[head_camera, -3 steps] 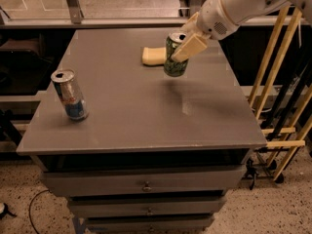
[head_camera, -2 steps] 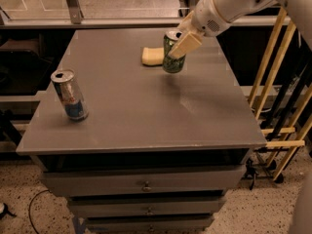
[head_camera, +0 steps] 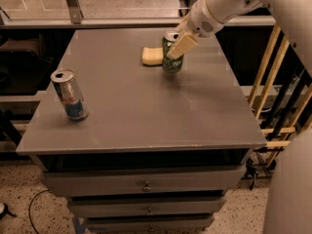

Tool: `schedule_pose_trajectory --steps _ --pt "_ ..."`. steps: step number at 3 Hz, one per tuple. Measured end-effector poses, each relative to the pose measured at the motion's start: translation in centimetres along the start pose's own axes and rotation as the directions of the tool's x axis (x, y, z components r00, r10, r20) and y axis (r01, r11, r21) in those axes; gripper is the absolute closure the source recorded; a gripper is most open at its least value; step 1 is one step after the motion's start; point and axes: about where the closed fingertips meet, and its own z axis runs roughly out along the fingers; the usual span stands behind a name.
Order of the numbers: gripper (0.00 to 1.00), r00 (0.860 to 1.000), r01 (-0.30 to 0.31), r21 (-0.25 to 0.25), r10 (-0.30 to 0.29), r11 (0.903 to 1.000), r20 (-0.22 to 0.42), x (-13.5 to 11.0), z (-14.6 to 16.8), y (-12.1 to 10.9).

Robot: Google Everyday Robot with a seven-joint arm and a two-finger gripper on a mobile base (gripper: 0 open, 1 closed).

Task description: Move green can near sponge

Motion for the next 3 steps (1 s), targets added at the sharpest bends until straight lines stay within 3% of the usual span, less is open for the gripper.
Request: schedule_pose_trajectory --steps 1,3 --pt "1.0 1.0 -0.01 -0.021 0.009 0.9997 -0.016 0.72 1.4 -0.38" --pt "0.58 1.0 -0.01 -0.033 0.01 0.9994 -0.017 0.76 2.12 -0.23"
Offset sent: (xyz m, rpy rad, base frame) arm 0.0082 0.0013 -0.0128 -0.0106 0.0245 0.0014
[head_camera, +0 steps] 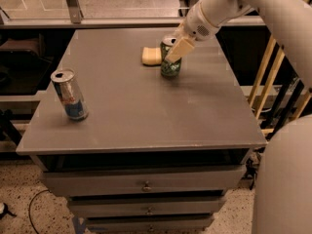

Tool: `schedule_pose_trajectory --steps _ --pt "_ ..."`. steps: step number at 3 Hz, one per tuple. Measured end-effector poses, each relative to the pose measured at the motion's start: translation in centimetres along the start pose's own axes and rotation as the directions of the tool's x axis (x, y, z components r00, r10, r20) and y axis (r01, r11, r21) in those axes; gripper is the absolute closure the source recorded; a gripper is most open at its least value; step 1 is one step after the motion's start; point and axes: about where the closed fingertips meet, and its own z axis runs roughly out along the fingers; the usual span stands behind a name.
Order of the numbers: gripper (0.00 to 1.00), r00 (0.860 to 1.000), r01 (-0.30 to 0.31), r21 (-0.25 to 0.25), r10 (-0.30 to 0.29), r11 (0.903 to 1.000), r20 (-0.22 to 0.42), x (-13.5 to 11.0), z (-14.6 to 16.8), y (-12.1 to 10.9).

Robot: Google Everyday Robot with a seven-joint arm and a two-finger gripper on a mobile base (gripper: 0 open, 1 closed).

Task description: Move green can near sponge

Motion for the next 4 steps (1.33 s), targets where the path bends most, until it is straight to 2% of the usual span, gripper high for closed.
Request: schedule_pose_trajectory --steps 1,2,4 --pt "0.35 1.0 0.001 -0.006 -0.001 1.0 0.0 -0.04 0.36 0.08" --pt "0.04 1.0 0.001 -0.013 -0.001 0.9999 0.0 -0.06 0.83 0.2" --pt "0.0 1.0 0.001 -0.016 -0.001 0.9999 0.0 -0.05 1.03 0.25"
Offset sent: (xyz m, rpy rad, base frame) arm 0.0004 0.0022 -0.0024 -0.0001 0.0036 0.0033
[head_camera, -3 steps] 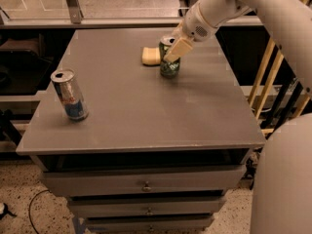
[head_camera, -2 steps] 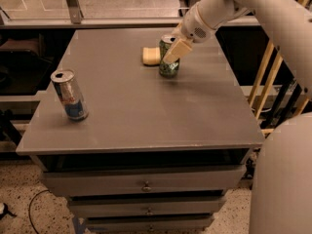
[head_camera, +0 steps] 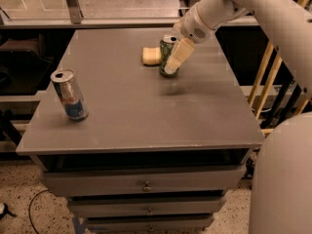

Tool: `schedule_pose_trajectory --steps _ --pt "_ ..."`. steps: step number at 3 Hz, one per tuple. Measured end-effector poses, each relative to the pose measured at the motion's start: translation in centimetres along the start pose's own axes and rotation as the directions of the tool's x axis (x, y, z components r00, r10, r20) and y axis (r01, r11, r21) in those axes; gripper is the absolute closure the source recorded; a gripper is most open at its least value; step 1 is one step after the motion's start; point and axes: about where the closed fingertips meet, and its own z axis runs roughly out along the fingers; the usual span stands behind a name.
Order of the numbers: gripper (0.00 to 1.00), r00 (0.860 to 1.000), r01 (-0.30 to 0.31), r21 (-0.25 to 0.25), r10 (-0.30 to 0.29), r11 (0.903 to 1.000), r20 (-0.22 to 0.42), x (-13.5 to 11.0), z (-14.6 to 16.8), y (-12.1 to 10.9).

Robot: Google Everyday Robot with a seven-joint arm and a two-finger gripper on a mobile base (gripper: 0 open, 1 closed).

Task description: Move green can near sponge

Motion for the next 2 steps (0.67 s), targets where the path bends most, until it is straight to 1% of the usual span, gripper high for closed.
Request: schedule_pose_trajectory --steps 1,2 --pt "0.0 0.998 -0.066 0.073 0.065 0.9951 0.016 2.7 -3.4 0.8" --pt "0.0 0.993 -0.121 0.129 0.12 0.9842 0.019 5.3 -6.0 2.6"
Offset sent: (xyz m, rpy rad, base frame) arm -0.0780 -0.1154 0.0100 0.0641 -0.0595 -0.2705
